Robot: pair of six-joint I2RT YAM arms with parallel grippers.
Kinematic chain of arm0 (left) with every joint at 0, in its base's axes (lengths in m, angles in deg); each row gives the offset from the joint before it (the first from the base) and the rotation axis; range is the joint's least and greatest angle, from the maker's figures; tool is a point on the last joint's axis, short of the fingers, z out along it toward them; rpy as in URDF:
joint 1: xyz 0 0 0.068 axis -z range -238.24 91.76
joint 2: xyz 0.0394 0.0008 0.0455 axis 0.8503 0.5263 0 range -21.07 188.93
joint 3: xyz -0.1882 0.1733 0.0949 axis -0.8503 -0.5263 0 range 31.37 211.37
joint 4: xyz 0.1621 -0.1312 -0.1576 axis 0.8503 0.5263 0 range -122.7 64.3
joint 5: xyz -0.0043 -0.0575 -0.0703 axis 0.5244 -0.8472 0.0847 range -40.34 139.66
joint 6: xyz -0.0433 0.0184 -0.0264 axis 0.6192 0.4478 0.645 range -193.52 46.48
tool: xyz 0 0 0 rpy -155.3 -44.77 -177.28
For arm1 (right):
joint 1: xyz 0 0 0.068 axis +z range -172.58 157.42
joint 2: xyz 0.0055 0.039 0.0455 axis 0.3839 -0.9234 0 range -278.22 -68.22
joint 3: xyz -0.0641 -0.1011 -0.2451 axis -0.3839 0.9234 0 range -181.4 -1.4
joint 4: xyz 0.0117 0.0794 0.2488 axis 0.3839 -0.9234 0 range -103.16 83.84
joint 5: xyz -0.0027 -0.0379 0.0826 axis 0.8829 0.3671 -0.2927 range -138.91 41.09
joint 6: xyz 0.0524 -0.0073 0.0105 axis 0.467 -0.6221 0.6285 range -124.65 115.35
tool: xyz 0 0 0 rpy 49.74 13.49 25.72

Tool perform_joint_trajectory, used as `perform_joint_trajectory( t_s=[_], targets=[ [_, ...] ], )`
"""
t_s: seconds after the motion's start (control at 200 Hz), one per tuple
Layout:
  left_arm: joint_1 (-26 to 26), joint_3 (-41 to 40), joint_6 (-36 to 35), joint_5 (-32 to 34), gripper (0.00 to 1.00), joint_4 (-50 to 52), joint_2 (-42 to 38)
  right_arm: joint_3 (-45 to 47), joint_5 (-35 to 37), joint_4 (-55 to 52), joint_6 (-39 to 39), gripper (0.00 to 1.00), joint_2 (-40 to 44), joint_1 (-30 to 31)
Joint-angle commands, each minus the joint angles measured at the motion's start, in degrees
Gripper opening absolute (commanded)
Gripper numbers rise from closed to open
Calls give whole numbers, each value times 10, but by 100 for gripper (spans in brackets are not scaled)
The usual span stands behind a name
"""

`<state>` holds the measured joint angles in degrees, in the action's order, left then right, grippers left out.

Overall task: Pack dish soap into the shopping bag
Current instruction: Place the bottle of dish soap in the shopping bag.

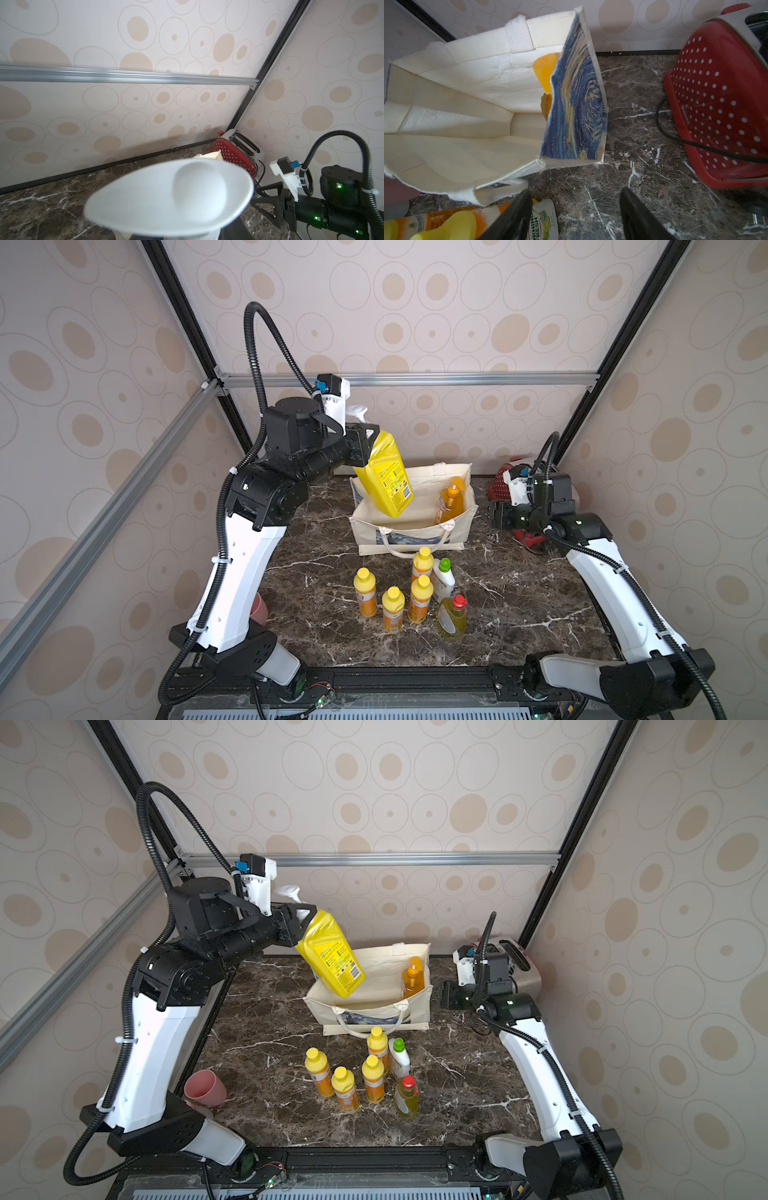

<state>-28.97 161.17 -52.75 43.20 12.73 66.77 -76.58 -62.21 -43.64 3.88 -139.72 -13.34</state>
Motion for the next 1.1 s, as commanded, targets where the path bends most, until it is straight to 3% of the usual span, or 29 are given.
perform_joint_trajectory(
  t_s=[0.0,0.566,1.097],
  targets=[
    [0,62,20,-5,0,-187,-24,-1,-4,-2,-3,69,-4,-6],
    [0,24,-7,56,0,-219,72,-3,-4,-3,-4,69,-10,-6],
    [1,-101,-65,134,0,-219,82,-7,-3,-5,-2,68,-27,-6]
  ],
)
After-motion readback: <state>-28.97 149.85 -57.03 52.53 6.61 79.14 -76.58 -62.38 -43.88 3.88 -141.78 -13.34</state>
